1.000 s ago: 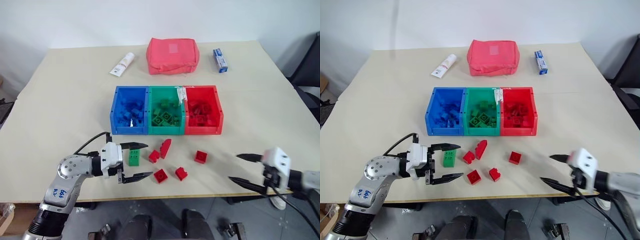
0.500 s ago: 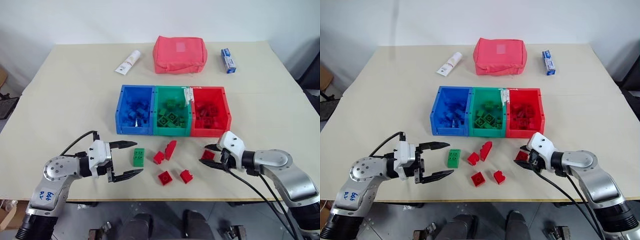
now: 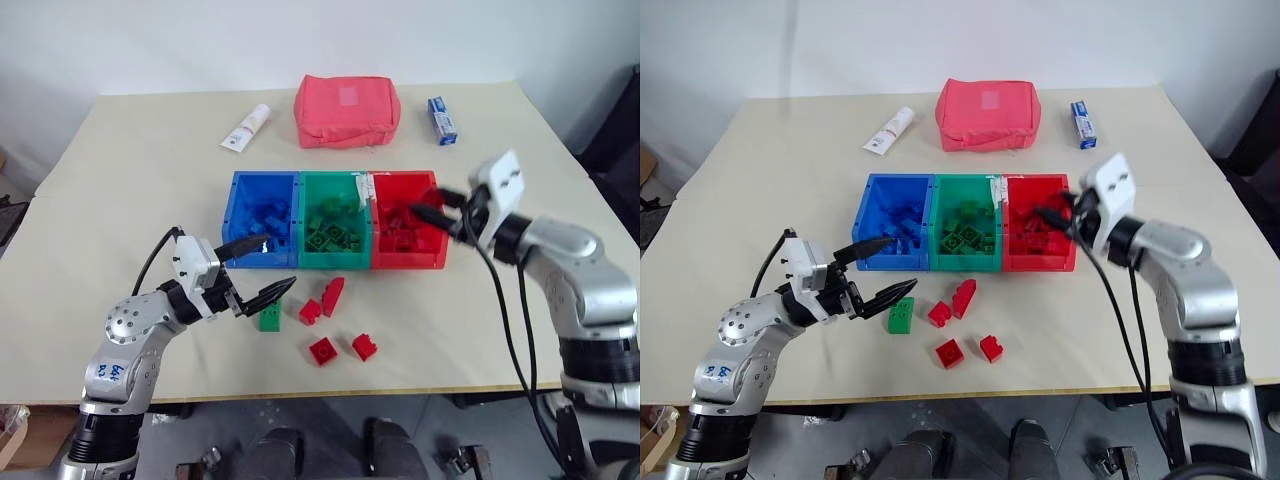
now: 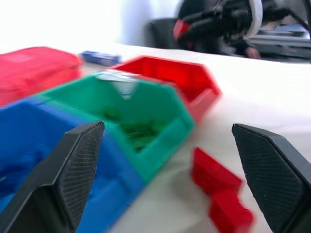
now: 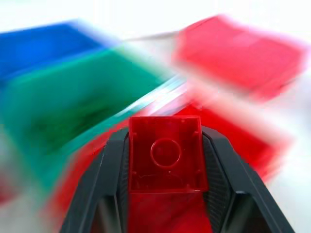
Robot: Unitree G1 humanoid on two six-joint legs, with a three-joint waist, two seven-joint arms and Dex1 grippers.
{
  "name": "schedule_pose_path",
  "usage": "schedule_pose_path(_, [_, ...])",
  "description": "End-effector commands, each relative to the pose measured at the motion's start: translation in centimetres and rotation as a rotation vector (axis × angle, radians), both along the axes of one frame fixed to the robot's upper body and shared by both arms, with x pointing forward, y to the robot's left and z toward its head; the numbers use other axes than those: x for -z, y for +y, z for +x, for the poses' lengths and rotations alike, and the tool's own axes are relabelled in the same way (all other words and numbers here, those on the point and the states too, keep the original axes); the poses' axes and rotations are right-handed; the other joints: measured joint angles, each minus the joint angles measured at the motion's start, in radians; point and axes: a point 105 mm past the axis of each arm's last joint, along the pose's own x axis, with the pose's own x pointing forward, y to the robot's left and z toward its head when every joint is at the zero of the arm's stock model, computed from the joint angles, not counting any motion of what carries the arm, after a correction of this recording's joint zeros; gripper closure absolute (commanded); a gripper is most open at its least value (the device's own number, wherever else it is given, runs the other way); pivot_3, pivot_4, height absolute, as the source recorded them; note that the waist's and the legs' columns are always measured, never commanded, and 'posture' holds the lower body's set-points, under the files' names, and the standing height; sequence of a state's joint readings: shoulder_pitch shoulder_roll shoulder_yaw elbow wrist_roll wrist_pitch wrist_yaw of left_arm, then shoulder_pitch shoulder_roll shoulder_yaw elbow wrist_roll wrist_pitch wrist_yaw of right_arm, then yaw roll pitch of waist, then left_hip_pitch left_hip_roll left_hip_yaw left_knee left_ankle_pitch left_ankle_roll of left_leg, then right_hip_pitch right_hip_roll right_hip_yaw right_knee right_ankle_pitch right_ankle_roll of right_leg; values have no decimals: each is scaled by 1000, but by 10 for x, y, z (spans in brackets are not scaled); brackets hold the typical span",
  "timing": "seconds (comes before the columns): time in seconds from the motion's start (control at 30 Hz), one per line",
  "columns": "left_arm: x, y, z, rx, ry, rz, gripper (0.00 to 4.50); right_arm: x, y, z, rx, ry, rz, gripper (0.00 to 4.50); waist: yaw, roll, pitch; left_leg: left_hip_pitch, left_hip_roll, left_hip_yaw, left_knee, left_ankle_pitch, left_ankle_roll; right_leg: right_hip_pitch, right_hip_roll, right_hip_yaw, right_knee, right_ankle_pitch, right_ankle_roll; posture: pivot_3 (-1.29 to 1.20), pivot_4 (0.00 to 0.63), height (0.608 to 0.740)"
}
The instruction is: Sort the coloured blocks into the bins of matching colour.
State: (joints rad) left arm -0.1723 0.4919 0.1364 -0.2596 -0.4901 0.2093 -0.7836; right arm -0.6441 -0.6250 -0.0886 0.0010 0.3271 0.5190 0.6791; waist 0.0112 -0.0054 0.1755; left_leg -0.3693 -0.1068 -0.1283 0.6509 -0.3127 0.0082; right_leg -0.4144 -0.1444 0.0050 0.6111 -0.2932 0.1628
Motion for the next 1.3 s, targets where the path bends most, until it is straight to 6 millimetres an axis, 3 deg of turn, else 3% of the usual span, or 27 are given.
schedule_pose_path(0.03, [-6, 2, -4, 13, -16, 2, 0, 6, 3, 13, -10, 11, -11, 2665, 0, 0, 0, -1, 0, 0, 0, 0, 1, -1, 0, 1, 1, 0, 0, 0, 150, 740])
schedule_pose_path(0.17, [-5, 5, -4, 23, -7, 16, 0, 4, 12, 12, -66, -2, -15, 1335, -13, 0, 0, -3, -2, 1, -1, -2, 4, -2, -2, 1, 0, 0, 0, 0, 150, 740])
schedule_pose_path(0.3, [1, 8, -6, 61, 7, 58, 0, 3, 4, -5, -111, -36, -24, 52, -11, 0, 0, -3, -2, 1, -2, -3, 5, -2, -2, 0, -1, 0, 0, 0, 150, 740])
schedule_pose_path(0.4, [6, 11, -6, 88, 28, 91, 0, 12, -7, -27, -162, -19, -50, 17, -7, 0, 0, -3, -2, 1, -2, -4, 5, -2, -2, -1, -1, 0, 0, 0, 150, 740])
schedule_pose_path(0.5, [21, 14, -14, 179, 11, 230, 0, 24, -19, -64, -260, 10, -66, 17, 0, 0, 0, -3, -2, 1, -1, -4, 5, -1, -2, -1, -3, 0, 0, 0, 150, 740])
schedule_pose_path(0.63, [43, 15, -27, 324, 40, 381, 0, 68, -51, -123, -378, 171, -278, 17, 12, 1, 0, -2, -1, 3, -1, -4, 5, 0, -2, -1, -6, 0, 0, 0, 150, 740])
schedule_pose_path(0.77, [43, 13, -30, 368, 30, 376, 0, 75, -58, -131, -392, 207, -294, 17, -1, 1, 1, 0, 0, 9, 2, -5, 6, 2, -2, 0, -8, 2, 4, 0, 150, 740])
schedule_pose_path(1.0, [41, 11, -36, 411, 18, 366, 0, 88, 9, -140, -650, 272, -286, 17, -12, 1, 1, 3, 5, 12, 2, -4, 3, 1, -1, -2, -6, 5, 2, 0, 150, 740])
schedule_pose_path(1.13, [41, 13, -37, 395, 22, 374, 0, 107, 60, -135, -739, 328, -284, 17, -12, 0, 1, 1, 5, 11, 2, -5, 3, 0, -1, -2, -6, 5, 1, 0, 150, 740])
schedule_pose_path(1.3, [41, 15, -45, 378, 34, 370, 0, 127, 80, -129, -768, 360, -305, 17, -3, 0, 1, -1, 3, 9, 2, -6, 5, -1, -2, -2, -7, 5, 0, 0, 150, 740])
